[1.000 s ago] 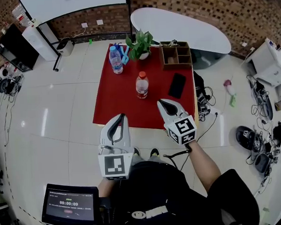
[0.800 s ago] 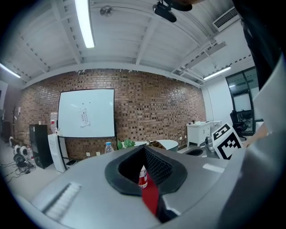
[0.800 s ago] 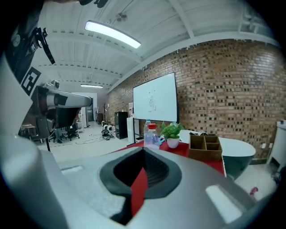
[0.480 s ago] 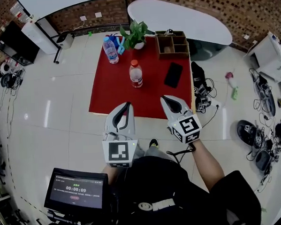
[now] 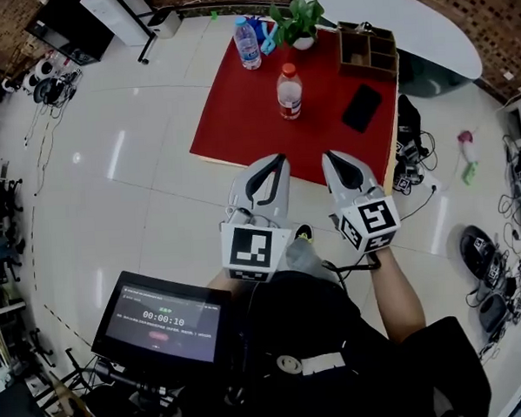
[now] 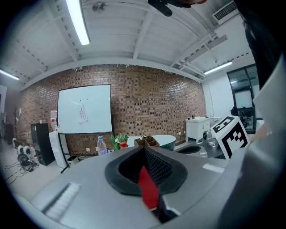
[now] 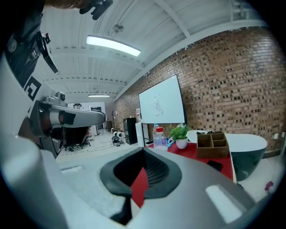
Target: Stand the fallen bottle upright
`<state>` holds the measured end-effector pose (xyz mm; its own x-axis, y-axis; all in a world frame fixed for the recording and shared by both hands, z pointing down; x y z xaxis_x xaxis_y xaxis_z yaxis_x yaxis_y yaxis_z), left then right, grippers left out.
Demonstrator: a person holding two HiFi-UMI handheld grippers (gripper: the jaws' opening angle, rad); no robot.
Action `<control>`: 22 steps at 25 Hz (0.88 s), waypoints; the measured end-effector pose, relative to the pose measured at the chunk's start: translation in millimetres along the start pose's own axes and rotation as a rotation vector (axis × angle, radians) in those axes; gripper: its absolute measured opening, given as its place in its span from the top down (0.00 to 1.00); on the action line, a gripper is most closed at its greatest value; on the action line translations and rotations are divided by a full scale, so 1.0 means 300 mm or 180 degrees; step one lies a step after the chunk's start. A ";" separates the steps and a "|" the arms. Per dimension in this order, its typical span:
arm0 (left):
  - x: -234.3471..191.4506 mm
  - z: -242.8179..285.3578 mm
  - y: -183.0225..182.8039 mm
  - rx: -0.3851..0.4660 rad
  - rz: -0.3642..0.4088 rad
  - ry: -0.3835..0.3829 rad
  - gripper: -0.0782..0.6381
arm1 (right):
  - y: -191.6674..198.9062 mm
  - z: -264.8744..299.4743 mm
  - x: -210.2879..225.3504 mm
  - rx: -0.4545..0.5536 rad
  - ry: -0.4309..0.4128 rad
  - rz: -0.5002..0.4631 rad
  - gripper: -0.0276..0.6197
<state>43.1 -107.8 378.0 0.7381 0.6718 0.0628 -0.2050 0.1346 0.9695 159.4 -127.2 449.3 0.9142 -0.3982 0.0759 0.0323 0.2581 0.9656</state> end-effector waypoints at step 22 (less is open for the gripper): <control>0.013 -0.602 0.072 0.0425 -0.0051 0.0215 0.88 | 0.073 -0.319 -0.578 0.0121 0.0280 0.0052 0.95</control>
<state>-74.4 29.4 356.5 0.6948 0.7184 0.0353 -0.1027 0.0506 0.9934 40.3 31.8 433.4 0.9464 -0.3150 0.0713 0.0032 0.2298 0.9732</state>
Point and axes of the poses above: the fingertips, and each gripper's own axes: z forward along the fingers, x to its right, y out of its underside, the point moved 3 cm from there along -z, backward along the fingers, and after that the axes turned 11 degrees about y, right-handed, at the moved point
